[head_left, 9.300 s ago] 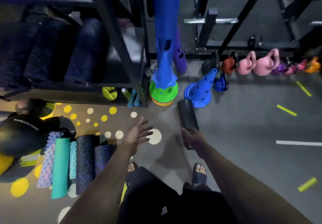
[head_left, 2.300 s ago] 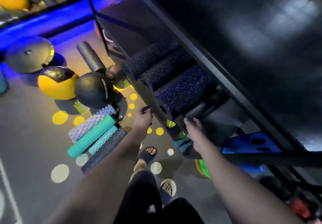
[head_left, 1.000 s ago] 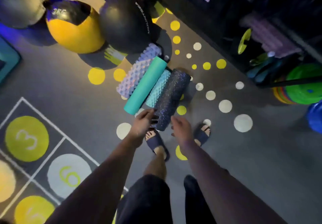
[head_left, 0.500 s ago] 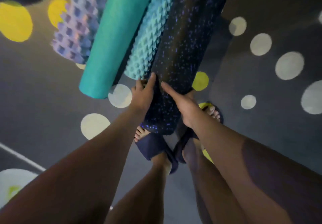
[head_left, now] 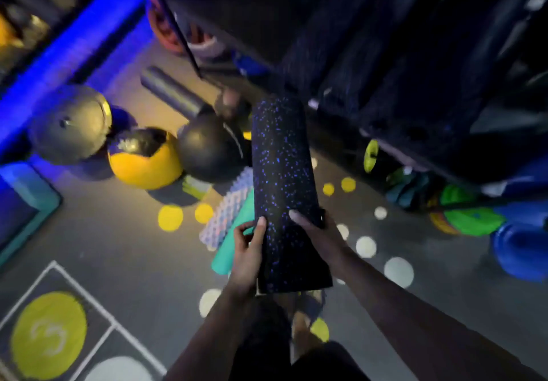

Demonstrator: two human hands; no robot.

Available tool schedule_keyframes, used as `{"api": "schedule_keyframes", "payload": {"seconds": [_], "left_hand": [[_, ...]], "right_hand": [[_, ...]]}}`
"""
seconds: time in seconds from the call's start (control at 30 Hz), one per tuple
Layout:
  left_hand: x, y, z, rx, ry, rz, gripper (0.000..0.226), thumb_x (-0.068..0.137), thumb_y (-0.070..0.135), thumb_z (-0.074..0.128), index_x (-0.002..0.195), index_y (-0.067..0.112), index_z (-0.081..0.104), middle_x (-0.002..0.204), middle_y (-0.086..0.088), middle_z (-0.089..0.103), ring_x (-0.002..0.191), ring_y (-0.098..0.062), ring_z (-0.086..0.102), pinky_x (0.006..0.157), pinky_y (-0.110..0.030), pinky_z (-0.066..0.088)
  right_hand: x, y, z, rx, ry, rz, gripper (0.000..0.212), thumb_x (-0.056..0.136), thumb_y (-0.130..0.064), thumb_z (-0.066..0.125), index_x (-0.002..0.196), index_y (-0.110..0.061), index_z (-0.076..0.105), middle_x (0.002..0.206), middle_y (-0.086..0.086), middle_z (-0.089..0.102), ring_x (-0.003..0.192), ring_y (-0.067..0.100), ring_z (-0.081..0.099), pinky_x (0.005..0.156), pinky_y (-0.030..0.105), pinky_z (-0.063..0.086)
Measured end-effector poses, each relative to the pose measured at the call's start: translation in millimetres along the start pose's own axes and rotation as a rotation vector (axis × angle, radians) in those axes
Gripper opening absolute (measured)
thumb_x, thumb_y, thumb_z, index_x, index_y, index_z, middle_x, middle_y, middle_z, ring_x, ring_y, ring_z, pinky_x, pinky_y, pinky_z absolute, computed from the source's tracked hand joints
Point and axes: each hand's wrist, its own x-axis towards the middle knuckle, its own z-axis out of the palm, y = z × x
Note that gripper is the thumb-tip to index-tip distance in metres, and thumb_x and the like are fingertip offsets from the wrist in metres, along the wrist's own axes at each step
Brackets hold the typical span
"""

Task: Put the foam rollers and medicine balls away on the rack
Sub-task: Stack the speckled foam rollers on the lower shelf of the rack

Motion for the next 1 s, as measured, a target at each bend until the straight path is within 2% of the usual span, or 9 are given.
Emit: {"api": "schedule_keyframes", "payload": {"seconds": [0.13,0.2,0.33,0.47,0.6,0.7,0.8,0.87,1.0], "left_hand": [[-34,96,26,-0.179,-0.249,0.170,0.050,0.089,0.041,0.066,0.137,0.038,0.052,0.123,0.006,0.072,0.111,-0.015,0.071,0.101,-0.041,0.053],[-27,124,40,-0.168,-0.346,0.208,0.059,0.093,0.033,0.065,0.146,0.042,0.042,0.128,0.014,0.068,0.112,-0.008,0.069,0.094,-0.030,0.056],[9,176,84,-0.107,-0.509,0.195,0.071,0.091,0.026,0.070,0.150,0.046,0.034,0.119,0.023,0.070,0.107,-0.004,0.070,0.081,-0.021,0.059],[45,231,142,-0.096,-0.522,0.136,0.098,0.062,0.044,0.094,0.147,0.041,0.045,0.126,0.007,0.071,0.109,-0.017,0.071,0.104,-0.042,0.053],[61,291,207,-0.056,-0.615,0.214,0.061,0.078,0.025,0.086,0.134,0.027,0.061,0.116,0.000,0.076,0.102,-0.020,0.074,0.091,-0.035,0.059],[76,333,258,0.052,-0.584,0.305,0.058,0.072,0.031,0.091,0.123,0.025,0.063,0.109,0.008,0.075,0.101,-0.014,0.072,0.097,-0.036,0.056],[97,350,294,0.213,-0.465,0.435,0.061,0.070,0.042,0.090,0.122,0.031,0.061,0.109,0.013,0.069,0.104,-0.010,0.067,0.098,-0.032,0.054],[109,344,306,0.447,-0.475,0.477,0.063,0.070,0.047,0.086,0.124,0.024,0.064,0.114,0.003,0.073,0.105,-0.017,0.069,0.096,-0.037,0.056],[112,325,298,0.814,-0.547,0.436,0.038,0.090,0.032,0.070,0.119,0.008,0.069,0.121,-0.020,0.069,0.113,-0.036,0.065,0.097,-0.044,0.054]], "right_hand": [[-43,-119,-33,0.046,0.052,-0.189,0.042,0.083,-0.045,0.079,0.117,-0.024,0.066,0.100,-0.017,0.074,0.088,-0.006,0.071,0.068,0.010,0.053],[-37,-148,-44,0.093,0.086,-0.237,0.031,0.086,-0.044,0.077,0.110,-0.032,0.062,0.096,-0.027,0.068,0.075,-0.017,0.065,0.060,0.006,0.049],[-15,-195,-74,0.170,0.202,-0.228,0.058,0.082,-0.054,0.076,0.133,-0.034,0.057,0.126,-0.013,0.066,0.108,0.010,0.065,0.088,0.026,0.051],[10,-235,-115,0.269,0.330,-0.186,0.073,0.077,-0.063,0.076,0.138,-0.030,0.054,0.132,-0.005,0.063,0.115,0.021,0.063,0.106,0.039,0.046],[31,-287,-157,0.201,0.469,-0.126,0.082,0.074,-0.078,0.066,0.141,-0.033,0.053,0.138,-0.003,0.060,0.121,0.027,0.059,0.109,0.038,0.044],[52,-318,-184,0.131,0.518,-0.125,0.064,0.098,-0.062,0.044,0.152,-0.027,0.041,0.153,-0.002,0.045,0.142,0.025,0.042,0.115,0.036,0.037],[66,-324,-199,0.146,0.569,-0.046,0.061,0.099,-0.062,0.041,0.152,-0.030,0.041,0.149,-0.009,0.044,0.137,0.027,0.046,0.098,0.051,0.054],[73,-318,-205,0.119,0.581,-0.024,0.059,0.101,-0.059,0.040,0.151,-0.027,0.044,0.152,-0.004,0.046,0.134,0.028,0.051,0.095,0.050,0.056],[85,-294,-215,0.008,0.524,0.008,0.054,0.106,-0.049,0.027,0.142,-0.016,0.050,0.150,0.006,0.050,0.134,0.033,0.050,0.112,0.052,0.040]]}}
